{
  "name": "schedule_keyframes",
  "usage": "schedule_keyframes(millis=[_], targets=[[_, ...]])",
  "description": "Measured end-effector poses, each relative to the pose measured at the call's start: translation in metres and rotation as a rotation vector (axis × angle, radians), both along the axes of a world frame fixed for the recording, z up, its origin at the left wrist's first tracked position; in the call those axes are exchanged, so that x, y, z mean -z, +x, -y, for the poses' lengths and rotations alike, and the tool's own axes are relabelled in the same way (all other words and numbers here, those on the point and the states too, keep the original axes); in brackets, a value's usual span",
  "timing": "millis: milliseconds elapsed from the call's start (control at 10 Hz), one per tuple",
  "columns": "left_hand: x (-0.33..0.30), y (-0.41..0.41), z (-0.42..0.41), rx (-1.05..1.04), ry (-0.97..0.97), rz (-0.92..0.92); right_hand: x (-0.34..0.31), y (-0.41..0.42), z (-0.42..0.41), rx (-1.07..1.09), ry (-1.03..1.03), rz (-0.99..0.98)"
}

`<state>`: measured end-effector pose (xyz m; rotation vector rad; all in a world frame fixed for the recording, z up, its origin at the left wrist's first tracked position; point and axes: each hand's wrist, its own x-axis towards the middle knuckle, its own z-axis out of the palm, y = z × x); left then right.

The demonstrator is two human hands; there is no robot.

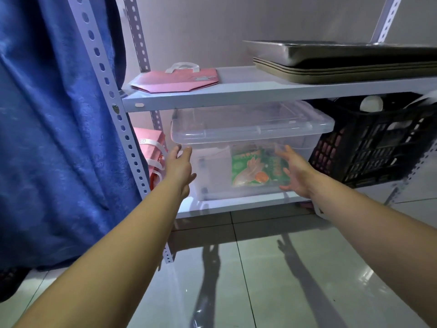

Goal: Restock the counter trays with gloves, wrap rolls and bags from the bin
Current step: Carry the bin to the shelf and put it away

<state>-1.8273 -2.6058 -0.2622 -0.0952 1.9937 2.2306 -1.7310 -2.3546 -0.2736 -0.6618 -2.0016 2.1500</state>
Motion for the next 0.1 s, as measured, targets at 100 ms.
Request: schedule_keyframes(millis=[100], targets=[[0.0176,0.0183,0.004,0.0,-0.147,-0.006,0.0036,0.0206,0.0012,-0.003,0.131,-0.007]])
